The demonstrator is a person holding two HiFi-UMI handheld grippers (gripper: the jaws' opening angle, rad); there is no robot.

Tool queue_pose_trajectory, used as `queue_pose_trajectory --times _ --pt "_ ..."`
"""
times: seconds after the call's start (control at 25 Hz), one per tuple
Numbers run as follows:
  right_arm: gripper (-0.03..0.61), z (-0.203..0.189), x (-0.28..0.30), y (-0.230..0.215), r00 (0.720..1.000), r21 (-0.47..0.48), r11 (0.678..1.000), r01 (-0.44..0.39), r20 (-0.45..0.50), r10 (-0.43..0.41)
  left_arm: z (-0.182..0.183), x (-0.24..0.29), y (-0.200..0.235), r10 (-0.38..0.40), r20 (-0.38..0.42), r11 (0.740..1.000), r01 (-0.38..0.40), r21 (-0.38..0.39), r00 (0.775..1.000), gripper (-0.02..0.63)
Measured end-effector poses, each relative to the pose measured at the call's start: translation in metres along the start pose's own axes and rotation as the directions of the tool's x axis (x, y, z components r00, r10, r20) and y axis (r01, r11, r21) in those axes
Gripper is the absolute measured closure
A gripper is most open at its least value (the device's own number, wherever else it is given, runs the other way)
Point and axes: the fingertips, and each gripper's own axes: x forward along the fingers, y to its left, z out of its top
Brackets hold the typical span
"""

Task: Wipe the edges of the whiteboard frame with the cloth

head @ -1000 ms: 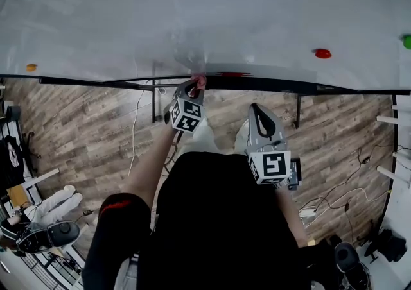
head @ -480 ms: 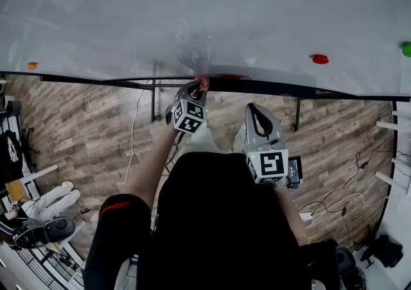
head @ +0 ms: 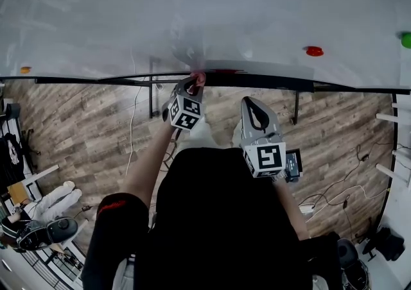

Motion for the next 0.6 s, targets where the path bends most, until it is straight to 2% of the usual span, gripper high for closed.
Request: queue_pose_trajectory --times 0.6 --pt "0.577 -0.007 -0.005 -0.002 1.000 0.005 1.000 -0.014 -0.016 0.014 0.010 0.002 -0.012 -0.002 0.021 1.000 0.002 0.026 1.000 0.566"
